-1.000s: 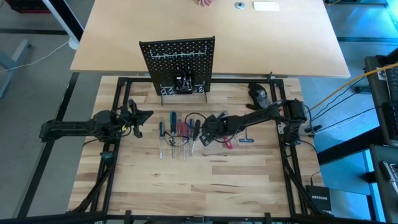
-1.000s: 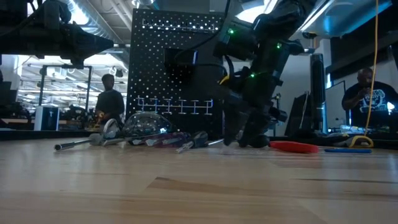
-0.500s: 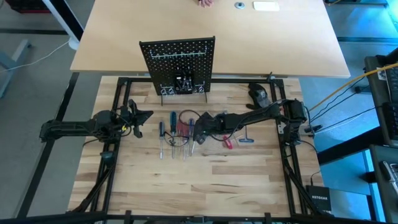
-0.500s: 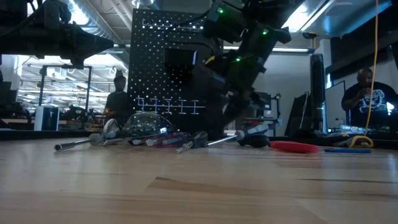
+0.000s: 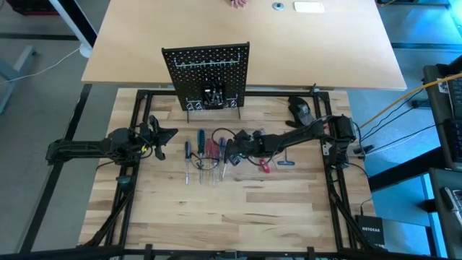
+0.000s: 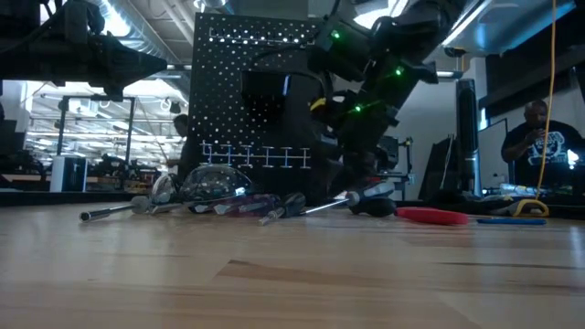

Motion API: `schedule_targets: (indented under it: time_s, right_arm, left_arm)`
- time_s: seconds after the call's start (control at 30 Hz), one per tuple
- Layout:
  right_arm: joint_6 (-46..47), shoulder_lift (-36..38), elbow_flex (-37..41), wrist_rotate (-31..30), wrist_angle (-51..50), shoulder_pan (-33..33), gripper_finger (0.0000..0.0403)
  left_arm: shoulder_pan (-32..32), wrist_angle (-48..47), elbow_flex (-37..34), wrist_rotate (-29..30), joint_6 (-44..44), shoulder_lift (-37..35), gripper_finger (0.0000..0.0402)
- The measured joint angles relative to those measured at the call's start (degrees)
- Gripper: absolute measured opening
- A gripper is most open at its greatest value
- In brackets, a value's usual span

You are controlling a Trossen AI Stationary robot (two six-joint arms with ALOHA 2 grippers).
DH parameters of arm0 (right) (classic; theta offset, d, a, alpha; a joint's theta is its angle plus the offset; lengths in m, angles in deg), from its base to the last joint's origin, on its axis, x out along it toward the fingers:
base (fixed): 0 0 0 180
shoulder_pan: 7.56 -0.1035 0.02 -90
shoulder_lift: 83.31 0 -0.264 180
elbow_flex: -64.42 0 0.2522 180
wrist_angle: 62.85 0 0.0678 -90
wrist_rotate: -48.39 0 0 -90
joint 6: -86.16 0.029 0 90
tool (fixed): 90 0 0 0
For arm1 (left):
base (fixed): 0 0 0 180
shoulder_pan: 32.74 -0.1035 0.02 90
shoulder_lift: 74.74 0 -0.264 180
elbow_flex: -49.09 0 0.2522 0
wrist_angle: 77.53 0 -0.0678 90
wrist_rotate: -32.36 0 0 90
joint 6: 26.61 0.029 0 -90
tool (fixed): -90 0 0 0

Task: Hang tools onto peg board
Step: Hang the black and grey screwdriver on the peg board

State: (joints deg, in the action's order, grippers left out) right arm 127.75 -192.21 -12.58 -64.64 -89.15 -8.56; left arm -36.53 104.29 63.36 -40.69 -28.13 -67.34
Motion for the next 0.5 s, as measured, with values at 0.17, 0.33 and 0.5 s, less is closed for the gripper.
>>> schedule_targets:
  time_s: [0.17,0.33,0.5]
  right_arm:
    - [0.02,0.00,1.96,0.16,3.34,0.60,0.0220]
    - [-0.11,0.00,2.07,3.54,3.34,0.74,0.0220]
    - [-3.44,0.23,1.54,11.68,1.58,0.70,0.0220]
  left_arm:
    - [-0.02,0.00,0.00,0.00,0.00,-0.01,0.0001]
    - [-0.01,0.00,0.00,-0.01,0.00,-0.01,0.0001]
    - [-0.01,0.00,0.00,-0.01,0.00,0.00,0.0001]
